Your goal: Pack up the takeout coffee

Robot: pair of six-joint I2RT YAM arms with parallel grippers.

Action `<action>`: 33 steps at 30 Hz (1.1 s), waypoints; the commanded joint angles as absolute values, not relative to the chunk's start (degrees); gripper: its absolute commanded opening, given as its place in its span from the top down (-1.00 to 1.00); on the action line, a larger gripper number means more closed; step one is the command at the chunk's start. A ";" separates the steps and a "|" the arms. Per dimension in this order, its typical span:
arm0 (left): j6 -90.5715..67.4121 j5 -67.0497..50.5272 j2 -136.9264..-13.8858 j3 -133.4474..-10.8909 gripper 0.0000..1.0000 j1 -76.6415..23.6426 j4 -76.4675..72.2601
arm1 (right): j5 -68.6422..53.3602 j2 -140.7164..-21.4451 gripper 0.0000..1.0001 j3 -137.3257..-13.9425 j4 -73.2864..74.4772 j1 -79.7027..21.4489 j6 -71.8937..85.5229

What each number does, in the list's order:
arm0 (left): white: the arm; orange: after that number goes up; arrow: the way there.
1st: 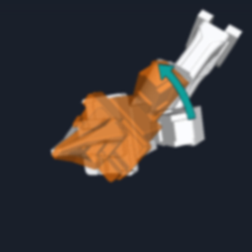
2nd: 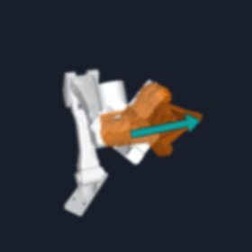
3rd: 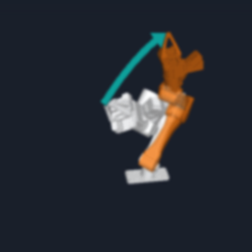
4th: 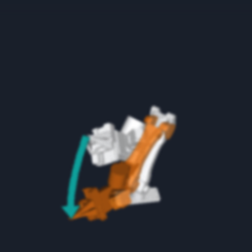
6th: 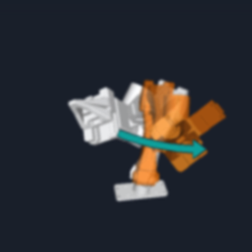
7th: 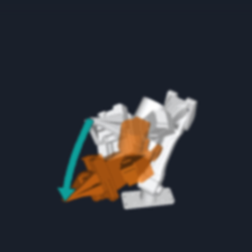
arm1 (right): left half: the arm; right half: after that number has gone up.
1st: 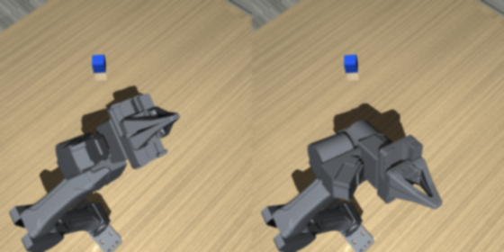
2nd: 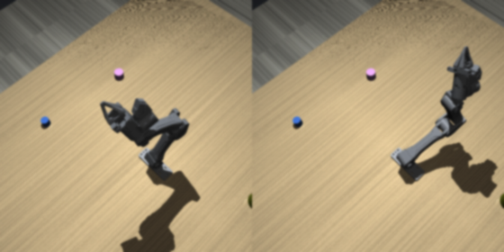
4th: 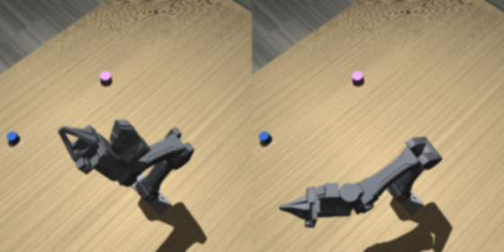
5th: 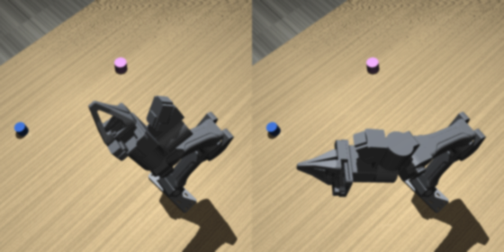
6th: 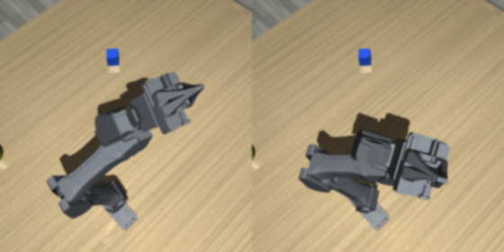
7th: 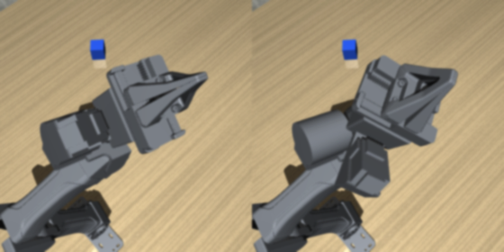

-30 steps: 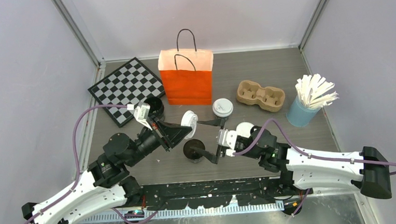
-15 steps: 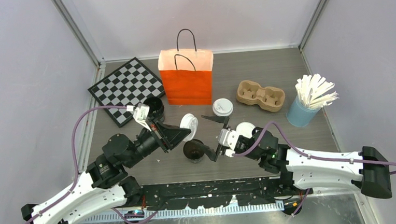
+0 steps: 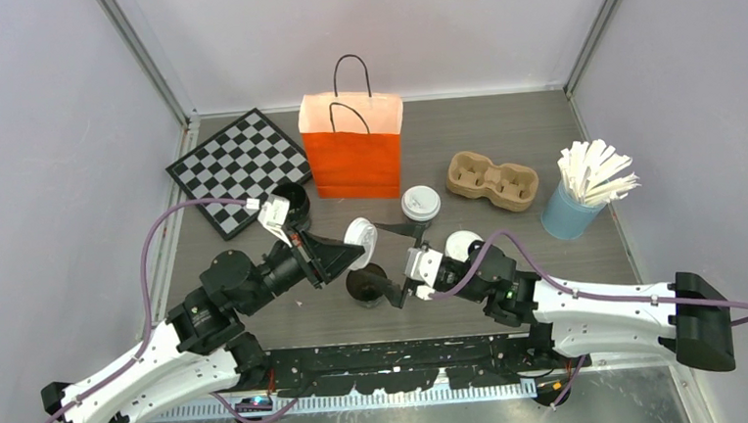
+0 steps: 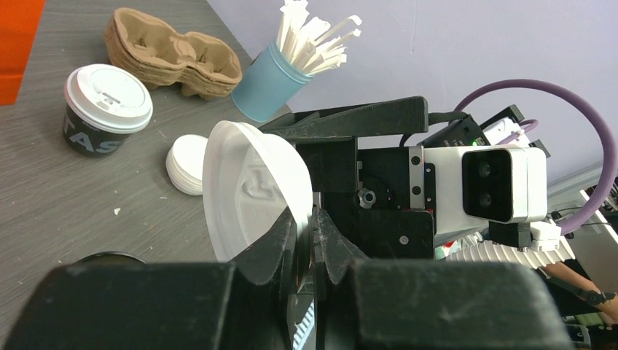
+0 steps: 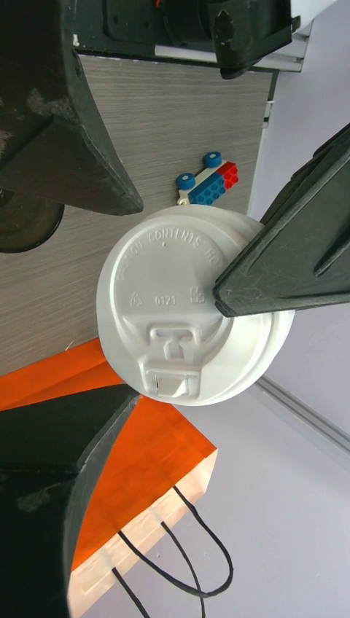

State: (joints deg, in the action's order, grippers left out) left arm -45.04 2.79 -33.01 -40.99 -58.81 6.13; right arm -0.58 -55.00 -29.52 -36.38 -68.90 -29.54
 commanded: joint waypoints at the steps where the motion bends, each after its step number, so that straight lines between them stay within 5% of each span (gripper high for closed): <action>1: -45.53 1.81 -32.90 -41.14 0.78 -58.86 6.07 | -1.18 -55.23 -0.77 -30.67 -40.69 -69.25 -29.99; 12: -41.98 1.92 -32.78 -42.31 0.63 -58.85 9.69 | -0.79 -54.94 -0.27 -29.64 -40.74 -69.19 -28.36; 22: -30.07 17.14 -35.41 -49.32 -0.61 -58.88 20.73 | 6.51 -54.00 -0.15 -29.25 -32.57 -69.19 -14.36; 33: -22.97 25.90 -41.35 -53.78 -0.87 -57.87 31.18 | 25.36 -54.81 -0.17 -39.84 4.51 -69.24 17.92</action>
State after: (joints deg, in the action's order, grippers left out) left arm -23.70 20.14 -39.42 -51.33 -58.81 25.08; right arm 17.63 -54.02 -32.25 -12.93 -68.88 2.07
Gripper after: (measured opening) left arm 0.917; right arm 0.655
